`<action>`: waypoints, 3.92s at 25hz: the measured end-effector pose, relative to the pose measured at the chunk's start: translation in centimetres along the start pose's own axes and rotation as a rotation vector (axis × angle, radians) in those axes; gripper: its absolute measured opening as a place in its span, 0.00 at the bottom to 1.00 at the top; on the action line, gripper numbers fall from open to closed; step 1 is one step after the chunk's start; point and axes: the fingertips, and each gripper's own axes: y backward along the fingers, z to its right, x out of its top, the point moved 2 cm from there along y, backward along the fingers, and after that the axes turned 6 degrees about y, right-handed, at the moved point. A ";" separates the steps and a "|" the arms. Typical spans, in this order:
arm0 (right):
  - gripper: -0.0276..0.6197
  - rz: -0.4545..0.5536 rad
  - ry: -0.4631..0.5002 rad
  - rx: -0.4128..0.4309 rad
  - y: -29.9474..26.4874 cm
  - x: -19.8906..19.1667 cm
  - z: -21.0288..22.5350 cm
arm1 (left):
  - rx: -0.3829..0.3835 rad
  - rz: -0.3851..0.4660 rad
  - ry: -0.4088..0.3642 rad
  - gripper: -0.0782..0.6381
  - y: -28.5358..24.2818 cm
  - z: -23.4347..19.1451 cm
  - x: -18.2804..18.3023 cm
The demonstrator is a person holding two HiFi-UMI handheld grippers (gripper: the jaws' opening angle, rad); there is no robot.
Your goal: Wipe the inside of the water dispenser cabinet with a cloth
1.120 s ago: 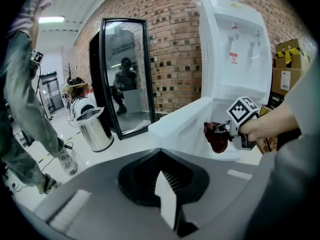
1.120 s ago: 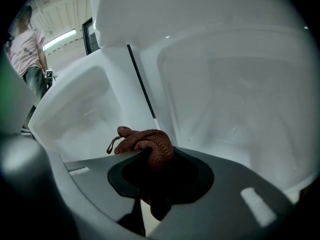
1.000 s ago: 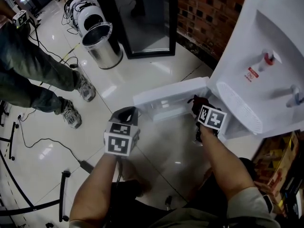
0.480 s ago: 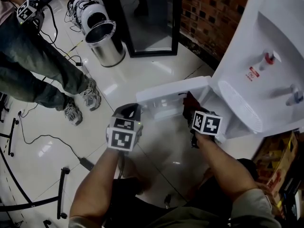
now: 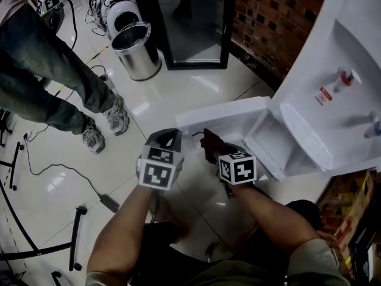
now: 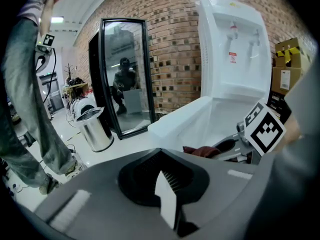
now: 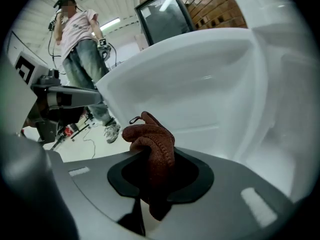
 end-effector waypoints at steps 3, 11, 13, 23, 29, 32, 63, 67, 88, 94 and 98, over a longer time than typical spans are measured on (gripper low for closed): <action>0.21 -0.033 0.032 0.124 -1.6 -0.4 -3.8 | 0.001 0.002 0.003 0.11 0.0 0.0 0.0; 0.22 -0.111 0.074 0.256 -6.2 -1.6 -9.2 | -0.002 -0.002 0.014 0.11 0.0 0.0 0.0; 0.22 -0.116 0.068 0.236 -7.1 -1.6 -9.0 | -0.003 -0.003 0.014 0.11 0.1 0.0 0.0; 0.22 -0.103 0.010 0.168 -8.6 -0.9 -6.2 | 0.004 0.002 0.036 0.11 0.0 -0.3 0.1; 0.22 -0.097 -0.010 0.150 -8.3 -0.6 -4.7 | 0.009 0.005 0.040 0.11 -0.2 -0.5 0.3; 0.21 -0.095 -0.021 0.116 -8.3 -0.6 -3.3 | 0.011 0.006 0.042 0.11 -0.2 -0.5 0.4; 0.21 0.062 -0.344 -0.298 -3.3 0.1 13.5 | 0.031 0.002 0.058 0.11 -0.8 -1.0 0.6; 0.20 0.055 -0.357 -0.349 -2.0 -0.4 15.6 | 0.034 0.003 0.060 0.11 -0.9 -1.0 0.7; 0.20 0.018 -0.279 -0.501 2.6 -1.7 19.2 | 0.033 -0.001 0.053 0.11 -0.8 -0.8 0.6; 0.20 -0.008 -0.251 -0.517 2.2 -2.0 19.8 | 0.030 -0.003 0.057 0.11 -0.9 -0.7 0.6; 0.20 -0.015 -0.241 -0.502 2.4 -2.1 19.6 | 0.028 -0.005 0.055 0.11 -0.9 -0.7 0.7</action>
